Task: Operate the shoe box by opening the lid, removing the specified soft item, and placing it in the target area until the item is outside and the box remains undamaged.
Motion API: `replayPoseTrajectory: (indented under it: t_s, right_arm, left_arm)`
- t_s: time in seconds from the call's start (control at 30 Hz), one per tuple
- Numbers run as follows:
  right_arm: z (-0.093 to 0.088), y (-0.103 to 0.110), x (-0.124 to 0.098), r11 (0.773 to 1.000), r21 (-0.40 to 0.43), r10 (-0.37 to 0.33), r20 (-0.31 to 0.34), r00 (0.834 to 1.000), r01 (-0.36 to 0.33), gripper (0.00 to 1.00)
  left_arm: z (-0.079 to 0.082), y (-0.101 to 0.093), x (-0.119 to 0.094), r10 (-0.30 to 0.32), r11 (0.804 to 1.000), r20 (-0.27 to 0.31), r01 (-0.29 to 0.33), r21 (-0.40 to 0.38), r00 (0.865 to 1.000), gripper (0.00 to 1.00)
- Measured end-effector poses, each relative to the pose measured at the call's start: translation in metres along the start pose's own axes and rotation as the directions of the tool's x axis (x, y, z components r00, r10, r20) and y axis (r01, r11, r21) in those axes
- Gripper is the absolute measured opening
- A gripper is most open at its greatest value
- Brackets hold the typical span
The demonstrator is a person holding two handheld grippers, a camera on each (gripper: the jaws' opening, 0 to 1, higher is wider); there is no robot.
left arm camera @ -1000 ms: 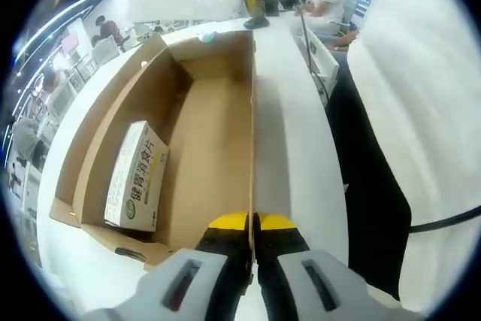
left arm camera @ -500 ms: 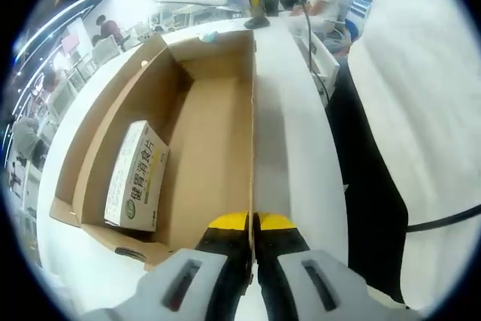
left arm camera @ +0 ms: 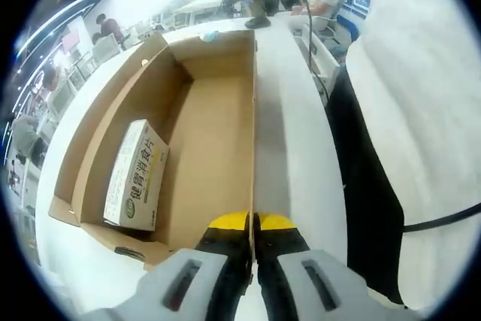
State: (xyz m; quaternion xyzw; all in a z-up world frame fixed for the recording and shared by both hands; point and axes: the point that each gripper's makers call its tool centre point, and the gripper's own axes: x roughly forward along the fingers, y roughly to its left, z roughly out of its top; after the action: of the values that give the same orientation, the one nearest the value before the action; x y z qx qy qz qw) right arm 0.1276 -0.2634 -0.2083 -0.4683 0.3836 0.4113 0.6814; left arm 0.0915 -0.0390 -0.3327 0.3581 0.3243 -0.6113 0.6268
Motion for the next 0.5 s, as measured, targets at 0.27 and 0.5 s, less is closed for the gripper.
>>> replayPoseTrajectory:
  t_s: [0.27,0.5]
  right_arm:
    - [-0.023,0.005,-0.005,0.999,0.033,-0.006,-0.028,1.0,0.007,0.74]
    - [-0.042,0.007,-0.015,0.997,0.07,-0.023,-0.052,0.998,0.026,0.74]
  left_arm:
    - [0.001,0.002,0.0,0.003,1.0,0.0,-0.003,0.005,1.0,0.01]
    - [0.002,0.002,0.0,0.0,1.0,-0.001,0.0,0.004,1.0,0.01]
